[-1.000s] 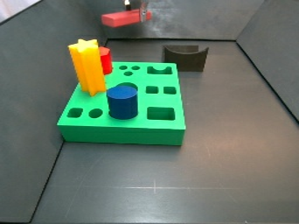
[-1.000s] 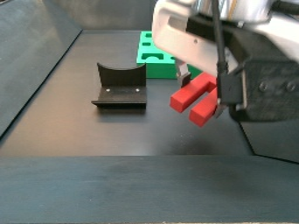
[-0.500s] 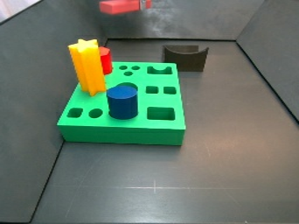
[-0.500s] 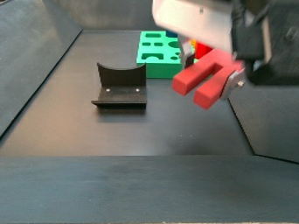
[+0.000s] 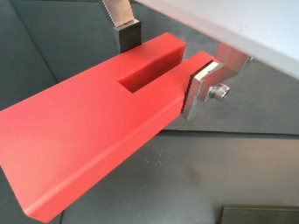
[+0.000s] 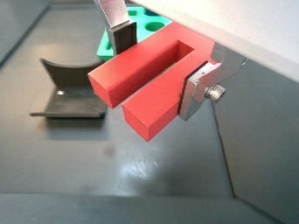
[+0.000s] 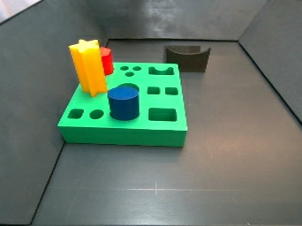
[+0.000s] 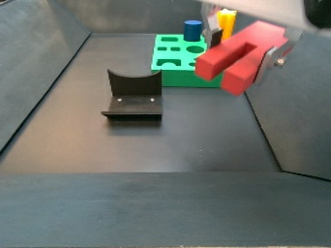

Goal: Pick up the double-square object. Move up. Place the double-square object on the fixture. Regrasp the double-square object. Move to above the board. Insert the double-square object.
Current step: Place the double-square object on the fixture.

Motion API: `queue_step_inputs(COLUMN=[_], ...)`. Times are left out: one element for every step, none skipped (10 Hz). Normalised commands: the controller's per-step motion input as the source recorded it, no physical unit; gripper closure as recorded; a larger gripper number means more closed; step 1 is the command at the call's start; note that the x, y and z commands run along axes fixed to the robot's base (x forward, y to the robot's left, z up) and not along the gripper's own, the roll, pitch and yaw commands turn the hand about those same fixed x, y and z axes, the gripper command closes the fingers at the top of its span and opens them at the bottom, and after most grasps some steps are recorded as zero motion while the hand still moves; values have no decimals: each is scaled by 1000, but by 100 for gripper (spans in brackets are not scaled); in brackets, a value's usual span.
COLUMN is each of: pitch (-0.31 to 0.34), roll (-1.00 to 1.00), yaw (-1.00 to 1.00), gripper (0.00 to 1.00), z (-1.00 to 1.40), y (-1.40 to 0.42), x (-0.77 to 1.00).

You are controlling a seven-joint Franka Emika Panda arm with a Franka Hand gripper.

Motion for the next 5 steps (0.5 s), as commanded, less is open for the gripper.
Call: queue_step_inputs(pitch=[135, 140, 156, 173, 202], roll=[-33, -33, -35, -37, -40], yaw=[1000, 1000, 1000, 1000, 1000], gripper=[100, 100, 100, 100, 100], z=[-35, -30, -24, -25, -21], y=[-1000, -1000, -954, -882, -764], x=[933, 966, 1000, 1000, 1000])
